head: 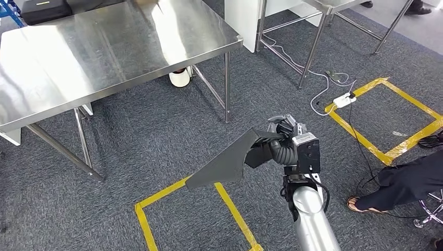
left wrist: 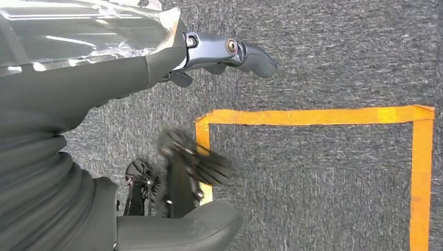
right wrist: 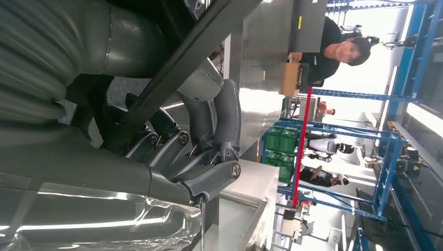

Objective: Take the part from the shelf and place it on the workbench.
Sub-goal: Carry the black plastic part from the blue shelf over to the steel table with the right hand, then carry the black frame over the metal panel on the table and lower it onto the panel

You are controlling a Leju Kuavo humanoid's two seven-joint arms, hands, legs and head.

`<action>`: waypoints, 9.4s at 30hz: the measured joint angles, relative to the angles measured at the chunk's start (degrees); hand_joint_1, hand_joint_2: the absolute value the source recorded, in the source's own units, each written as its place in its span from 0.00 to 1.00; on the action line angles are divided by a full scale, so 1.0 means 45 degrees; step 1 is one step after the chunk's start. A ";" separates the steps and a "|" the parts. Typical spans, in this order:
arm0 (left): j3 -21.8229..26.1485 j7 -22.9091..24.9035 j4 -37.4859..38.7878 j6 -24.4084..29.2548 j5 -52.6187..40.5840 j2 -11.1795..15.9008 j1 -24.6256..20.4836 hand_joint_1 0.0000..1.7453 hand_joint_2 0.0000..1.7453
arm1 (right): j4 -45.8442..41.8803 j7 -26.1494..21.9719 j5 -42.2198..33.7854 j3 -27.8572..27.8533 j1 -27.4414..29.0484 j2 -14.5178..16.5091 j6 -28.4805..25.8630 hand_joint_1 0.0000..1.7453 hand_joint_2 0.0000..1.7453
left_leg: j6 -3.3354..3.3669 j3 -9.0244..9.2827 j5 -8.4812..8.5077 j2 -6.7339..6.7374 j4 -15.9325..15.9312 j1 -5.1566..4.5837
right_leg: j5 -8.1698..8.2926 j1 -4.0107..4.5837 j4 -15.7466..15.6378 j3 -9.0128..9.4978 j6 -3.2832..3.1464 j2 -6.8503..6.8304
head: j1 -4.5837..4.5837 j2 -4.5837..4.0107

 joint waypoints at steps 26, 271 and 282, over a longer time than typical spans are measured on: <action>0.0000 0.0003 0.0029 -0.0059 0.0000 -0.0197 0.0052 0.00 1.00 | -0.0354 -0.0032 0.0115 -0.0027 0.0535 -0.0290 0.0019 1.00 1.00 | -0.0400 0.1690 -0.2299 -0.0058 0.1317 -0.0042 | 0.1406 -0.0252 -0.0007 -0.1388 0.0041 -0.0077 | 0.0060 0.0000; 0.1821 -0.1302 -0.0137 -0.0308 0.0963 0.0223 -0.0128 0.00 0.00 | 1.1513 0.7129 1.6909 0.4629 -0.8843 0.3291 -0.2721 0.00 0.00 | -0.0121 0.1626 0.0256 -0.0074 -0.2356 -0.0155 | 0.1370 -0.0159 -0.0606 -0.0890 0.0591 -0.0084 | -0.0121 0.0000; 0.2500 -0.1292 -0.0137 -0.0348 0.1048 0.0234 0.0020 0.00 0.00 | 1.1609 0.8278 1.7017 0.3992 -0.8846 0.3213 -0.2691 0.00 0.00 | -0.0120 0.1626 0.0256 -0.0075 -0.2356 -0.0157 | 0.1371 -0.0159 -0.0607 -0.0890 0.0592 -0.0084 | -0.0117 0.0000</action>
